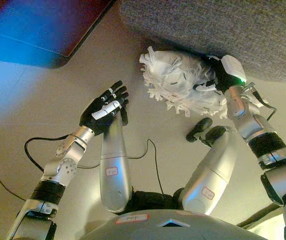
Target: Pick up the pillow and put it on the sofa.
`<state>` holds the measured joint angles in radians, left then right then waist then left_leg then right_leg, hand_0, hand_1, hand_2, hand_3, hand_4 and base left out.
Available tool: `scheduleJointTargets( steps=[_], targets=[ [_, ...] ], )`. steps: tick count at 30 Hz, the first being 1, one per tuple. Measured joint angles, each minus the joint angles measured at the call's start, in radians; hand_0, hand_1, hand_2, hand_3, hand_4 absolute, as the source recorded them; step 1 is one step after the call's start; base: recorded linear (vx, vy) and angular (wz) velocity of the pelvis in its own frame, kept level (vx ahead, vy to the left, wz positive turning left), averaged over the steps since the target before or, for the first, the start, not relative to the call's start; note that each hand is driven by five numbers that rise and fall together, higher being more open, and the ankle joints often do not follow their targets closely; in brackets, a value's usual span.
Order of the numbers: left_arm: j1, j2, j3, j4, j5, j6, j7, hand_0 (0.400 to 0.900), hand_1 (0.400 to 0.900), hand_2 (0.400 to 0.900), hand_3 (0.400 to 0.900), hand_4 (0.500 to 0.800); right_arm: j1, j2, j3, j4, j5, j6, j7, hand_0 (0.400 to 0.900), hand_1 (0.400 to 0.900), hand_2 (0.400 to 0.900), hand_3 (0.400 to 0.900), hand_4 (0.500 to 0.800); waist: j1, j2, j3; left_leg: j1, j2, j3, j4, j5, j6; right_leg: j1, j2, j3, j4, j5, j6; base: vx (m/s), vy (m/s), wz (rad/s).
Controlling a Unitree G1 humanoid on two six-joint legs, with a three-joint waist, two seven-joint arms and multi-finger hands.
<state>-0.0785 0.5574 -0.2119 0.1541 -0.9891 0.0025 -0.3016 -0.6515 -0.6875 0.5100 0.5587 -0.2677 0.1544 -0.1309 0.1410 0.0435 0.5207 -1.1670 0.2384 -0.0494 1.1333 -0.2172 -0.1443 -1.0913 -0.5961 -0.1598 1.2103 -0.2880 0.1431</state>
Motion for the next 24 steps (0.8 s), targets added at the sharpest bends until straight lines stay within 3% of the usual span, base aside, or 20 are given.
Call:
scheduleJointTargets(
  steps=[5,9,10,11,12,18,24],
  targets=[
    [-0.022,0.018,0.002,-0.008,0.003,0.042,0.064,0.900,0.900,0.900,0.900,0.800,-0.058,0.001,0.044,0.022,0.022,0.080,0.088,0.900,0.900,0.900,0.900,0.800,0.002,0.001,0.000,-0.012,-0.001,-0.022,0.050,-0.013,-0.011,-0.006,-0.016,0.010,0.072,-0.041,-0.001,0.03,-0.028,0.16],
    [-0.031,0.023,0.003,-0.011,0.015,0.068,0.065,0.900,0.900,0.900,0.900,0.800,-0.113,0.010,0.074,0.083,0.046,0.116,0.136,0.900,0.900,0.900,0.900,0.800,0.010,0.003,-0.001,-0.008,-0.004,-0.030,0.056,-0.015,-0.015,-0.003,-0.019,0.012,0.092,-0.046,-0.006,0.02,-0.018,0.12],
    [-0.031,0.023,0.003,-0.012,0.015,0.073,0.064,0.900,0.900,0.900,0.900,0.800,-0.126,0.019,0.074,0.099,0.051,0.131,0.146,0.843,0.843,0.843,0.843,0.766,0.012,0.003,-0.001,-0.007,-0.004,-0.033,0.056,-0.015,-0.015,-0.001,-0.020,0.010,0.094,-0.047,-0.007,0.01,-0.013,0.08],
    [-0.032,0.024,0.003,-0.014,0.015,0.076,0.063,0.900,0.900,0.900,0.900,0.800,-0.137,0.026,0.074,0.111,0.053,0.148,0.160,0.459,0.459,0.459,0.459,0.535,0.015,0.003,-0.001,-0.005,-0.004,-0.034,0.055,-0.015,-0.015,0.003,-0.022,0.010,0.096,-0.047,-0.008,0.01,-0.014,0.08],
    [-0.033,0.024,0.003,-0.019,0.021,0.084,0.059,0.900,0.900,0.900,0.900,0.800,-0.149,0.029,0.074,0.128,0.056,0.164,0.176,0.400,0.400,0.400,0.400,0.500,0.022,0.003,-0.002,-0.004,-0.004,-0.035,0.054,-0.015,-0.015,0.004,-0.024,0.009,0.097,-0.048,-0.009,0.01,-0.012,0.08],
    [-0.035,0.034,0.001,-0.040,0.046,0.105,0.052,0.900,0.900,0.900,0.900,0.800,-0.217,0.050,0.083,0.237,0.066,0.234,0.209,0.400,0.400,0.400,0.400,0.500,0.055,0.003,-0.002,-0.003,-0.013,-0.035,0.025,-0.015,-0.016,0.009,-0.027,0.006,0.091,-0.049,-0.012,0.01,0.013,0.01],
    [-0.038,0.033,-0.002,-0.055,0.046,0.106,0.052,0.900,0.900,0.900,0.900,0.800,-0.253,0.085,0.083,0.317,0.112,0.261,0.205,0.400,0.400,0.400,0.400,0.500,0.064,0.005,-0.003,-0.015,-0.023,-0.027,0.007,-0.015,-0.017,0.002,-0.028,0.004,0.070,-0.049,-0.012,0.01,0.036,-0.04]
  ],
)
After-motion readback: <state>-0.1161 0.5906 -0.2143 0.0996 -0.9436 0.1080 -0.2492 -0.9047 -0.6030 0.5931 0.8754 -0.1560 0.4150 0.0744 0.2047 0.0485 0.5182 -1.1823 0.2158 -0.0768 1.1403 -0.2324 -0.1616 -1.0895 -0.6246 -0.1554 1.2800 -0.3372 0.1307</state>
